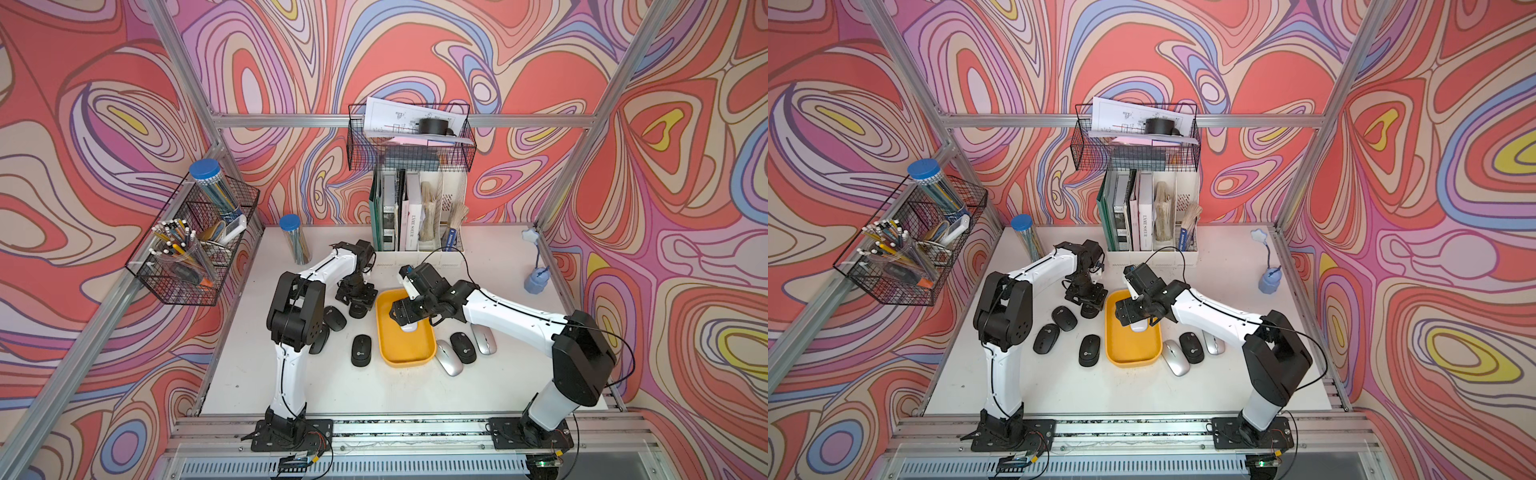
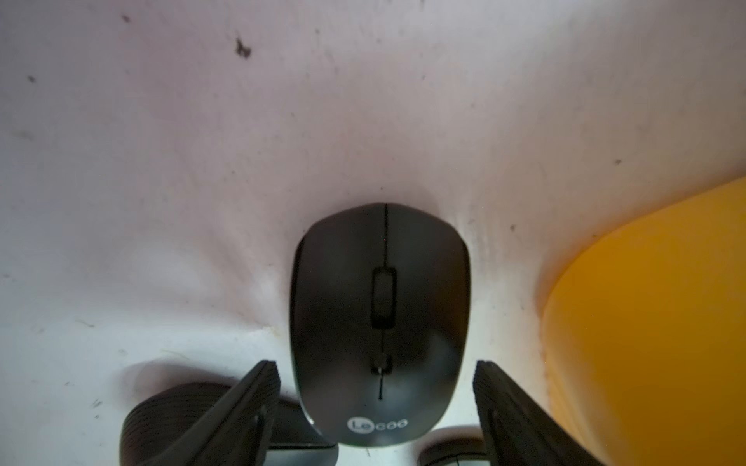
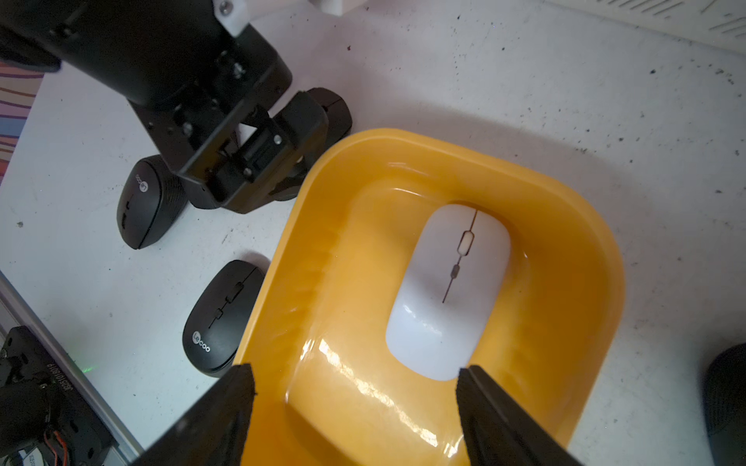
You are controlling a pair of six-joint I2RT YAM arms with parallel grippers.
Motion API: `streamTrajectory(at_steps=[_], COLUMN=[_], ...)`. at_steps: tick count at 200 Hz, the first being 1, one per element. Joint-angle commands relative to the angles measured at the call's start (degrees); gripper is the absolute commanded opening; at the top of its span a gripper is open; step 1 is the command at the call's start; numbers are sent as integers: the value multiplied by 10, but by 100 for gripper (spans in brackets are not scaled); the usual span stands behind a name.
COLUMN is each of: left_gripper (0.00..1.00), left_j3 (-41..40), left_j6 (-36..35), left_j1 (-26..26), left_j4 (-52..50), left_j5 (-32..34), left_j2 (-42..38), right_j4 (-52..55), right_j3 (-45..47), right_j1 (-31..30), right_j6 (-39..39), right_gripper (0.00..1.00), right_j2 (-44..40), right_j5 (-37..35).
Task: Put the mouse in the storage box
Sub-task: Pick up the mouse from the center of the board.
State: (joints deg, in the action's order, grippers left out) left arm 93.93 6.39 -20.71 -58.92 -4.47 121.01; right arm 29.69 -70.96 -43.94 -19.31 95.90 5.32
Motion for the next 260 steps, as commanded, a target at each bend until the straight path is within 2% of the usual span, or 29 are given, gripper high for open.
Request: streamTrajectory(at_steps=[1,94,142,196,234,260], left_gripper=[79,72,54,46,46,46], left_j3=[14,4,-11,-47,-64,-64], left_j6=[0,18,30,70,86,91], left_j1=[-3,-3,-3,-3,-3,-3], left_j4=[-17,19,21,15,8,-1], left_j5=[27,37,54,95,94,92], left_j2=[23,44,36,-41,-108,-133], right_j4=[2,-26,-37,-55,-73,-76], right_j3=[5,22,30,30,31,32], right_j1=[2,2,2,2,2,2], right_j6=[2,-27,-33,-34,-27,-27], right_gripper=[80,75,74,73,74,74], right_j2=[-15,-8,-11,-5,-1,-6], right_j5=[-6,21,30,71,118,122])
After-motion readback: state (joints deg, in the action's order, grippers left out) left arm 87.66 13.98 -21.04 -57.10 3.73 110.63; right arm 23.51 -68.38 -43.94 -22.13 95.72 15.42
